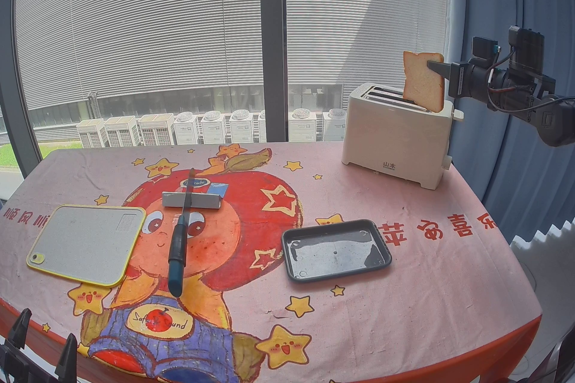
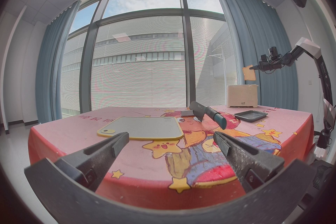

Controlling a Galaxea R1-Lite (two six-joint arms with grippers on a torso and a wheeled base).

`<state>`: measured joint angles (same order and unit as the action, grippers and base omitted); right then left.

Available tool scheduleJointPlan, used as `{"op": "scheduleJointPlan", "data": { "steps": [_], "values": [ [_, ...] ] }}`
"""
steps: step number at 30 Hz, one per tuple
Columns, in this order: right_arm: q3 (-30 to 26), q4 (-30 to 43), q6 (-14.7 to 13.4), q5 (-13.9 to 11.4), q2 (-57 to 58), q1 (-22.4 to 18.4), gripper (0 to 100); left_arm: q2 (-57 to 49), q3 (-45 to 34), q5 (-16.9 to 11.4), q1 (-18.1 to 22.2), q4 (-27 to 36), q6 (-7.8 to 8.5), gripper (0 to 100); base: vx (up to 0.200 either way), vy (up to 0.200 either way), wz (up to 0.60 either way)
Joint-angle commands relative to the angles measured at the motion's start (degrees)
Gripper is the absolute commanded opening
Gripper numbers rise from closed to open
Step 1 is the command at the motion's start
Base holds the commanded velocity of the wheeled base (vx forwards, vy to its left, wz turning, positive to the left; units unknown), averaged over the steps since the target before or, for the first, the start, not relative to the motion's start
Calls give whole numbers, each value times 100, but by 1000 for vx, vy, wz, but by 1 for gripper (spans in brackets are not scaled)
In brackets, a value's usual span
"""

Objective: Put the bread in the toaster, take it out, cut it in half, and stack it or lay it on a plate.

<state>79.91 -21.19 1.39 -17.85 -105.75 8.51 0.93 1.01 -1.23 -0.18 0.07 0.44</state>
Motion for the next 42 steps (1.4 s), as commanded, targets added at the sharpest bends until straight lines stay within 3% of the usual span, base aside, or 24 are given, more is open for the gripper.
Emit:
{"op": "scheduleJointPlan", "data": {
  "steps": [1, 10, 13, 14, 15, 19, 25, 34, 38, 42],
  "values": [
    [-371, -8, -16, 9, 292, 10, 0, -93, -101, 0, 1, 1, 0, 100, 0, 0, 0],
    [-2111, -808, -16, 27, 1057, 72, 0, -93, -101, 0, 1, 1, 9, 100, 0, 0, 0],
    [-3175, -1511, -7, 27, 1364, 81, 0, -93, -101, 0, 1, 1, 9, 100, 0, 0, 0],
    [-3218, -1546, -7, 27, 1382, 90, 0, -93, -101, 0, 1, 1, 9, 100, 0, 0, 0],
    [-3711, -1924, -7, 27, 1461, 107, 0, -93, -101, 0, 1, 1, 9, 100, 0, 0, 0],
    [-4572, -2865, -16, 36, 1487, 169, 0, -93, -101, 0, 1, 1, 9, 100, 0, 0, 0],
    [-4967, -3717, -7, 53, 1356, 125, 0, -93, -101, 0, 1, 1, 0, 100, -100, 0, 0],
    [-5293, -3744, 10, 150, 1496, 415, 0, -93, -101, 0, 1, 1, 0, 100, -200, 0, 0],
    [-5293, -3744, 10, 326, 1426, 424, 0, -93, -101, -9, 1, 1, 9, 100, 0, 0, 0],
    [-5319, -3744, 10, 343, 1382, 415, 0, -93, -101, 0, 1, 1, 18, 100, 0, 0, 0]
  ]
}}
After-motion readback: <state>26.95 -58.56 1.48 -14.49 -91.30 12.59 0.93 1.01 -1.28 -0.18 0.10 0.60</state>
